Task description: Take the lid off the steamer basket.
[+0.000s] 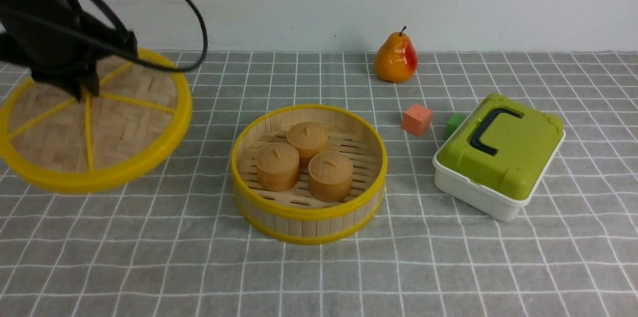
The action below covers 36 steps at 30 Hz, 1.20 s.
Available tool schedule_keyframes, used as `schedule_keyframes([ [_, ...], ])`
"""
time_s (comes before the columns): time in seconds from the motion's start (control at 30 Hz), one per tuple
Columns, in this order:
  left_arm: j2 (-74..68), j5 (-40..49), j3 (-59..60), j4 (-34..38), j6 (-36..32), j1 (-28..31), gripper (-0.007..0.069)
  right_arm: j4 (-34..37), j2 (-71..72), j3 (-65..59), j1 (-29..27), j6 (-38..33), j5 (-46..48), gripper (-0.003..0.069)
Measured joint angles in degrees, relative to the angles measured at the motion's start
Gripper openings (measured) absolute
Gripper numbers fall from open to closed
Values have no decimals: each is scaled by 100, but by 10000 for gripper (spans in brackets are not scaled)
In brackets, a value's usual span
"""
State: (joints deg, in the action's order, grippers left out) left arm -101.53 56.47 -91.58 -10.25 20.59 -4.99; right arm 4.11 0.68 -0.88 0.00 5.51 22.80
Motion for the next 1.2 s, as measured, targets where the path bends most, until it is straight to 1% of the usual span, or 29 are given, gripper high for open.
schedule_keyframes([
  [0.03, -35, -36, 95, 22, 0, -9, 107, 0, 0, 0, 0, 0, 0, 241],
  [0.1, -306, -451, 510, 117, 16, -64, 107, 0, 0, 0, 0, 0, 0, 241],
  [0.2, -742, -1055, 678, 139, 258, -83, 107, 0, 0, 0, 0, 0, 0, 241],
  [0.33, -1110, -1380, 705, -11, 657, -83, 107, 0, 0, 0, 0, 0, 0, 241],
  [0.43, -1165, -1480, 710, -27, 753, -83, 115, 0, 0, 0, 0, 0, 0, 241],
  [0.53, -1159, -1531, 710, -32, 778, -83, 180, 0, 0, 0, 0, 0, 0, 241],
  [0.6, -1101, -1537, 710, 8, 771, -83, 262, 0, 0, 0, 0, 0, 0, 241],
  [0.63, -1101, -1537, 710, 14, 771, -83, 269, 0, 0, 0, 0, 0, 0, 241],
  [0.67, -949, -1537, 716, 83, 743, -83, 325, 0, 0, 0, 0, 0, 0, 241],
  [0.73, -619, -1636, 716, 203, 728, -83, 344, 0, 0, 0, 0, 0, 0, 241],
  [0.77, -394, -1716, 716, 282, 728, -83, 339, 0, 0, 0, 0, 0, 0, 241],
  [0.87, 398, -2026, 760, 490, 671, -135, 277, 0, 0, 0, 0, 0, 0, 241],
  [0.9, 462, -2058, 770, 503, 657, -143, 263, 0, 0, 0, 0, 0, 0, 241],
  [0.93, 929, -2348, 887, 551, 600, -233, 209, 0, 0, 0, 0, 0, 0, 241],
  [1.03, 1889, -2957, 1382, 606, 383, -603, 90, 0, 0, 0, 0, 0, 0, 241],
  [1.13, 2785, -3453, 1999, 652, 99, -970, -13, 0, 0, 0, 0, 0, 0, 241],
  [1.2, 3406, -3672, 2564, 670, 9, -1146, -13, 0, 0, 0, 0, 0, 0, 241],
])
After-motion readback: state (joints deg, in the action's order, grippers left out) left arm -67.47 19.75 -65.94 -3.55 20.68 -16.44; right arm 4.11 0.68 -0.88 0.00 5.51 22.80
